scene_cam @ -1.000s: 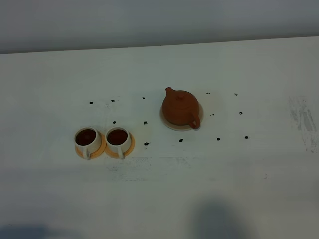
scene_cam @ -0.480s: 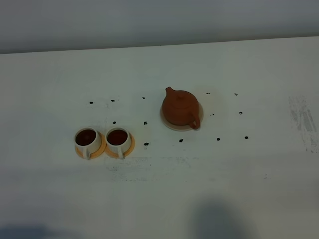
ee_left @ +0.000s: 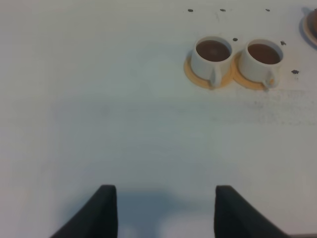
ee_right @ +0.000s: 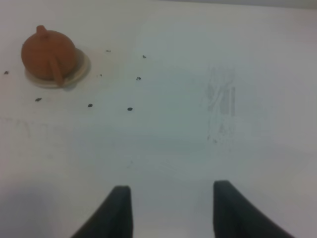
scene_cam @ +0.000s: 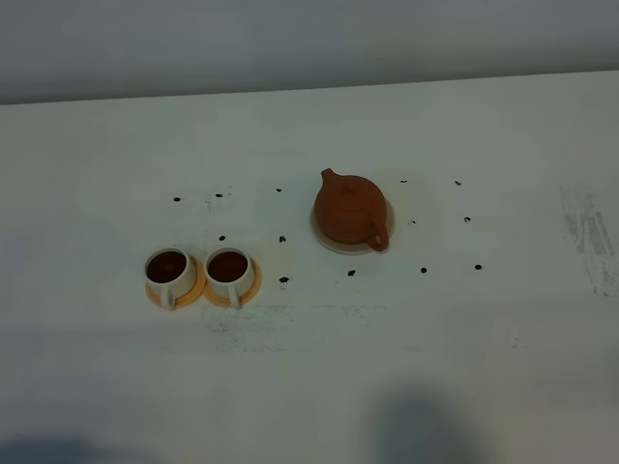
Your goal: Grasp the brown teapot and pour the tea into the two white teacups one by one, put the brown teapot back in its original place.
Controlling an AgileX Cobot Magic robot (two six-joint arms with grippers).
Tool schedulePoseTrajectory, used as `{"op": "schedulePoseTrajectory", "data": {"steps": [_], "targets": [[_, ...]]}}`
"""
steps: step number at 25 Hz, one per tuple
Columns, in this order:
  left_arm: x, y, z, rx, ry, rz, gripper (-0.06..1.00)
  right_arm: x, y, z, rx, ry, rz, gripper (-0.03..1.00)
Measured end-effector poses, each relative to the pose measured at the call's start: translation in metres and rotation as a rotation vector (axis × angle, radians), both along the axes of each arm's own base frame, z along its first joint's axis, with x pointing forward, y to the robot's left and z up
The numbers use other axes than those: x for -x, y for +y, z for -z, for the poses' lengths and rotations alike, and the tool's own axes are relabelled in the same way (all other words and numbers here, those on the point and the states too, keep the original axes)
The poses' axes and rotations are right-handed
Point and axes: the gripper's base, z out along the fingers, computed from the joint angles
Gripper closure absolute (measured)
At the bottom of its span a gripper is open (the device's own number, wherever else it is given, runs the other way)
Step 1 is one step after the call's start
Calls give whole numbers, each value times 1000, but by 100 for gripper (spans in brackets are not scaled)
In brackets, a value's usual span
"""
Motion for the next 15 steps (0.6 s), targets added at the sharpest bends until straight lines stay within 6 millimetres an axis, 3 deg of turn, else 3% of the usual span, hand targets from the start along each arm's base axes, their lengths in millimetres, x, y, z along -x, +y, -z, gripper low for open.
{"op": "schedulePoseTrajectory", "data": {"steps": [15], "targets": [[0, 0, 0, 0, 0, 0, 50, 0, 0, 0, 0, 0, 0, 58]]}}
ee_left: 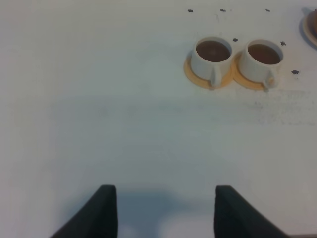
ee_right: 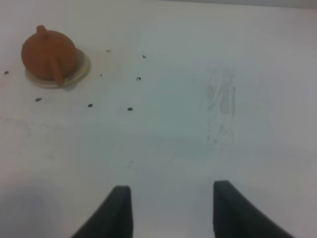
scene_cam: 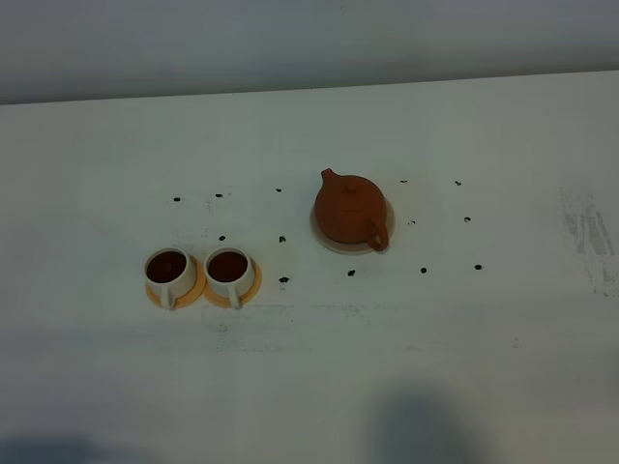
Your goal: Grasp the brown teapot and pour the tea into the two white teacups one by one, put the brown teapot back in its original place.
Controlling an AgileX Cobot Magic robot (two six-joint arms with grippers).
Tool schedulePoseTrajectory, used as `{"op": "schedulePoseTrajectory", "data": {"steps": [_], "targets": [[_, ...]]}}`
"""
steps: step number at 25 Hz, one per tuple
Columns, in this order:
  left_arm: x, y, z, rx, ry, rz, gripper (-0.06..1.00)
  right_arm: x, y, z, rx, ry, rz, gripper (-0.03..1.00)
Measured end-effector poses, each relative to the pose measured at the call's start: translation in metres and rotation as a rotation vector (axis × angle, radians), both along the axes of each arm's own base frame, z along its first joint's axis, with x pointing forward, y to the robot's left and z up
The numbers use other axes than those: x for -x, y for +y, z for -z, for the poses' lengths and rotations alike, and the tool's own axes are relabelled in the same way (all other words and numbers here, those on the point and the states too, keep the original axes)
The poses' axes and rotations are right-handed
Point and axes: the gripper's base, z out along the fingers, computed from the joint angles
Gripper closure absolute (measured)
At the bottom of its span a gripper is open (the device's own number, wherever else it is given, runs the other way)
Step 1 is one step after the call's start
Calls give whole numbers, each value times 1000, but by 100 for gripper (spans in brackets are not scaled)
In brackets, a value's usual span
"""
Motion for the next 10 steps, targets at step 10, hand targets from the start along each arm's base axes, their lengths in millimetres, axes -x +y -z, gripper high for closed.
{"op": "schedulePoseTrajectory", "data": {"steps": [10], "targets": [[0, 0, 0, 0, 0, 0, 50, 0, 0, 0, 0, 0, 0, 58]]}}
